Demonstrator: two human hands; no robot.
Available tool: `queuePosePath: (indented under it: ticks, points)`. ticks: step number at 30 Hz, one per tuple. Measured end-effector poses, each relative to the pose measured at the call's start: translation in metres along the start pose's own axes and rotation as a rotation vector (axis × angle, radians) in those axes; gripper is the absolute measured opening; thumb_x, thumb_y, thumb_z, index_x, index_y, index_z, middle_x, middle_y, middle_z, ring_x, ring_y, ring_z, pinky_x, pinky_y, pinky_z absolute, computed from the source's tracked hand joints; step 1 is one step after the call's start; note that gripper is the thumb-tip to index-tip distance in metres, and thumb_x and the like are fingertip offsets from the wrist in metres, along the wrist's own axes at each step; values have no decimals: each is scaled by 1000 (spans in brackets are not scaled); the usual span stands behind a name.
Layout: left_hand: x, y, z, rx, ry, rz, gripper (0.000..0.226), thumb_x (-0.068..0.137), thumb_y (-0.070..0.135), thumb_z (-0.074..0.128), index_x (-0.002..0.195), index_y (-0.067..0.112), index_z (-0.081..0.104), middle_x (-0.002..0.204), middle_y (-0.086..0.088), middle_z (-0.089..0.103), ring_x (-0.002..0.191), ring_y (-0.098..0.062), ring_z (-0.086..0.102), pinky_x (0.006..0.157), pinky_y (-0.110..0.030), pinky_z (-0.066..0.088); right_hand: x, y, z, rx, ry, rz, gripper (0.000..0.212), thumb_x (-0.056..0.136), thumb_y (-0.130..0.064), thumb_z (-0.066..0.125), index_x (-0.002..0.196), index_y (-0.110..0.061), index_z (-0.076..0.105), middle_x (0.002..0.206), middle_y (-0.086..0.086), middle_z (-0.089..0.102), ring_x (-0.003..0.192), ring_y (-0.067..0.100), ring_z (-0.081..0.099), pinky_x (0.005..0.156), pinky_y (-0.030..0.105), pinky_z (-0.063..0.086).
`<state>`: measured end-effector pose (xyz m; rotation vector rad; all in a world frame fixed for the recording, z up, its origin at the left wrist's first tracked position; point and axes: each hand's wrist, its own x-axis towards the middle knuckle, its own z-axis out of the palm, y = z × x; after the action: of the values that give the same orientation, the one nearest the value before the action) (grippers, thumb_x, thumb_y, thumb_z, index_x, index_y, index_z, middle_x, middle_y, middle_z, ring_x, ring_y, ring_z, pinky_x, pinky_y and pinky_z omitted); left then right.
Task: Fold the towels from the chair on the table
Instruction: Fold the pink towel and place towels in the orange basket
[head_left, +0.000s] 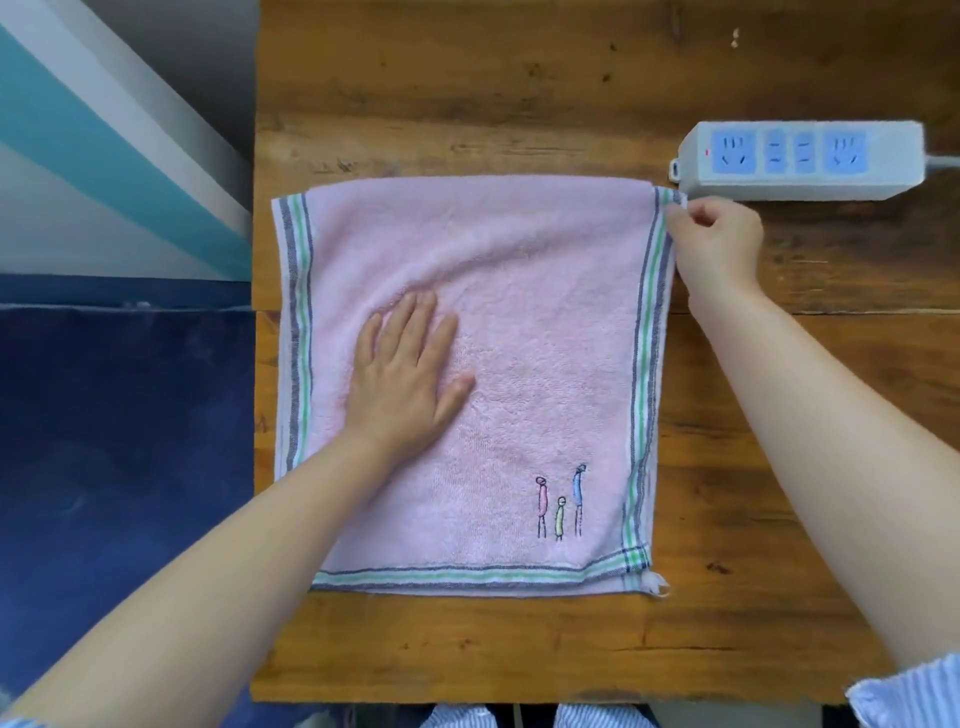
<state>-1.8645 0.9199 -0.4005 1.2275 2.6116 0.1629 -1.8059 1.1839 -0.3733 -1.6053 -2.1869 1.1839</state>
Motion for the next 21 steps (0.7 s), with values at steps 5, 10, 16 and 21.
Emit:
queuePosePath:
  ticks: [5, 10, 16, 21]
  points:
    - [-2, 2, -4, -99, -19, -30, 65, 81, 45, 32, 123, 1, 56, 134, -24, 49, 124, -43, 45, 106, -47, 26, -1, 8, 16, -327, 54, -202, 15, 91, -22, 51, 97, -9, 55, 101, 9, 58, 94, 22, 55, 72, 29, 42]
    - [15, -8, -19, -189, 357, -119, 37, 86, 20, 41, 112, 1, 57, 118, -28, 56, 113, -35, 44, 94, -49, 33, -24, 5, 10, -379, 124, -371, 32, 88, -5, 46, 119, -1, 47, 124, 19, 47, 114, 32, 46, 93, 37, 42]
    - [58, -72, -40, -289, 309, -805, 38, 90, 29, 48, 117, 2, 52, 121, -22, 50, 113, -37, 44, 93, -45, 36, -33, -18, 32, -534, -170, -669, 32, 87, 0, 43, 116, 6, 54, 139, 25, 40, 134, 39, 29, 112, 46, 20]
    - [73, -91, -45, -624, 333, -721, 36, 94, 26, 43, 59, 17, 43, 61, 3, 46, 60, -15, 40, 52, -25, 30, -15, -12, 48, -685, -313, -693, 44, 96, -23, 35, 138, -11, 35, 154, 12, 17, 143, 26, 7, 115, 38, -2]
